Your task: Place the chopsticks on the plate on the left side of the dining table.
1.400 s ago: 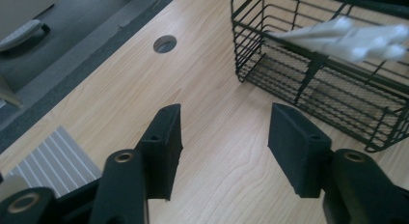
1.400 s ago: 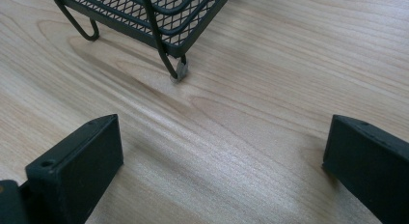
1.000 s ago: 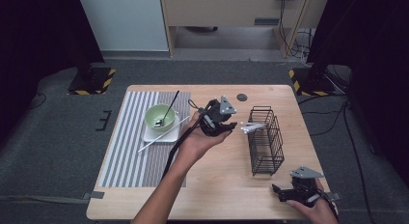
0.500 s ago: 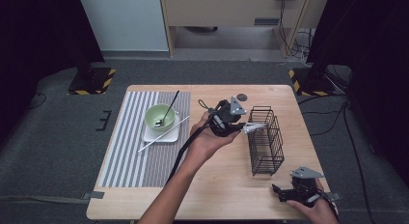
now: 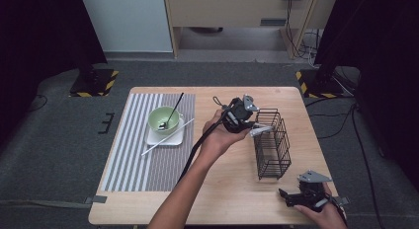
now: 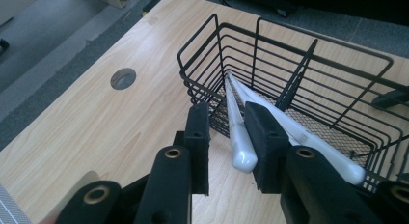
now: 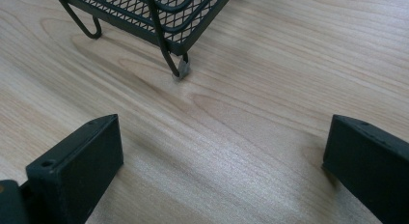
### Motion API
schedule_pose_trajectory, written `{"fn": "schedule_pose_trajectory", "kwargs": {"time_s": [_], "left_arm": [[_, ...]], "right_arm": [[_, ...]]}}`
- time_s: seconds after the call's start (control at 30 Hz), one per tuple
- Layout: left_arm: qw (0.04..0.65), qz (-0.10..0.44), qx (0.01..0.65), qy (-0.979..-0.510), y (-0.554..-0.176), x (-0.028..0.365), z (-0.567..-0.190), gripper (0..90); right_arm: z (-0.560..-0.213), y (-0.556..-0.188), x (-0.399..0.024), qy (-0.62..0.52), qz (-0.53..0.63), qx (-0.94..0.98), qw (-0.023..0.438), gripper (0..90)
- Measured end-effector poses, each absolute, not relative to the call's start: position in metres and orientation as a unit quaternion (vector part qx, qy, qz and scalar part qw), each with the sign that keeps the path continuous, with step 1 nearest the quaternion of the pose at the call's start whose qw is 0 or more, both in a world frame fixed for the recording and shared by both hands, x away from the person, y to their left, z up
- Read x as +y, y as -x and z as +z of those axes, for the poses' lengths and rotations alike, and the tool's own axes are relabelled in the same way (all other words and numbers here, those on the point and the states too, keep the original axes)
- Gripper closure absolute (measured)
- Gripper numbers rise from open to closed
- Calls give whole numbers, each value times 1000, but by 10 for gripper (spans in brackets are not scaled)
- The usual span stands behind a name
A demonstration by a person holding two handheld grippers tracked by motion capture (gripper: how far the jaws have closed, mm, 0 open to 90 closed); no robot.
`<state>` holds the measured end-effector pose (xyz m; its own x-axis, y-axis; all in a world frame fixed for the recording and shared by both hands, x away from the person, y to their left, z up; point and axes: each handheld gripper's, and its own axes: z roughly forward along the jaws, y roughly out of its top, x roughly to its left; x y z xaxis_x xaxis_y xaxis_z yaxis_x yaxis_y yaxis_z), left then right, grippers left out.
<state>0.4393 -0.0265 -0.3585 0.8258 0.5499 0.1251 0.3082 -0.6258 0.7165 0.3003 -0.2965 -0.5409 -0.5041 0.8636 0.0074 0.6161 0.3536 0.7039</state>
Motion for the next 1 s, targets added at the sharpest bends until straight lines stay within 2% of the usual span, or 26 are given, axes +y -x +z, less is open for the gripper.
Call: {"fn": "schedule_pose_trajectory", "kwargs": {"time_s": [0.17,0.63,1.0], "left_arm": [[365,160,229,-888,-438,-30,-359,819],[404,171,211,-873,-430,-22,-327,829],[432,178,215,-858,-421,-1,-307,830]], "right_arm": [[-541,-300,-297,-461,332,802,186,4],[-541,-300,-297,-460,334,802,184,5],[-541,-300,-297,-461,335,801,184,5]]}}
